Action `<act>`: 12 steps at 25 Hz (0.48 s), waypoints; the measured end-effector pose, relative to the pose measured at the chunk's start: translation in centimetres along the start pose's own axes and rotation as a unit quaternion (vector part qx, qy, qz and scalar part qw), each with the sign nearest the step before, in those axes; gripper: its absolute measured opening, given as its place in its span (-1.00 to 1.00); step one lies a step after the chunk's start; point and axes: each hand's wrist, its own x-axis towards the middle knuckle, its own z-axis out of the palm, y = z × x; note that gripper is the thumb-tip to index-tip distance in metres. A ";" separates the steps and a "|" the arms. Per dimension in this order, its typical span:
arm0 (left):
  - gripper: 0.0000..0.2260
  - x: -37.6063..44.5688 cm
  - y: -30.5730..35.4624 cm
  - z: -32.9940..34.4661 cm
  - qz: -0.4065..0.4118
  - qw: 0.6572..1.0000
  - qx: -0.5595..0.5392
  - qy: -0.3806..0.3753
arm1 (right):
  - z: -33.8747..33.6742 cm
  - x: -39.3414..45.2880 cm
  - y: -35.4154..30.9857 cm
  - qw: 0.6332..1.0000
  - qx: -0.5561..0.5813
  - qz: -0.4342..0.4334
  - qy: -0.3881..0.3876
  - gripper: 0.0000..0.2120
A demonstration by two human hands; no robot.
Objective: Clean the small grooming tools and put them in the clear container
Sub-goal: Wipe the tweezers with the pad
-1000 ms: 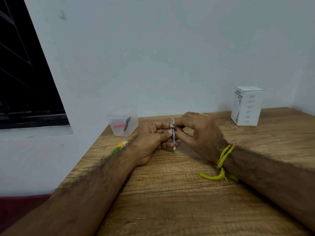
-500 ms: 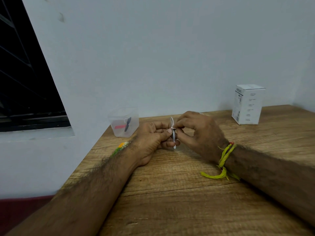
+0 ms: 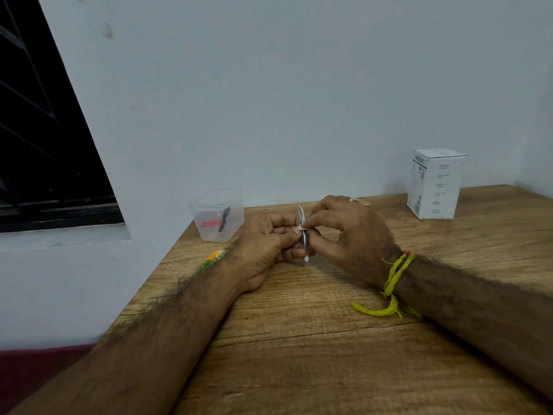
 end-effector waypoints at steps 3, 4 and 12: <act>-0.86 0.0 0.2 -0.1 0.000 1.000 -0.006 0.004 | 0.1 0.1 -0.1 1.000 -0.001 -0.008 -0.001 -0.87; -0.86 0.0 0.2 -0.1 -0.003 1.000 -0.008 0.006 | 0.1 0.1 -0.2 1.000 0.001 -0.011 -0.003 -0.87; -0.86 0.3 -0.1 -0.1 -0.002 1.000 -0.023 0.011 | 0.1 0.0 0.0 1.000 -0.002 -0.014 -0.004 -0.89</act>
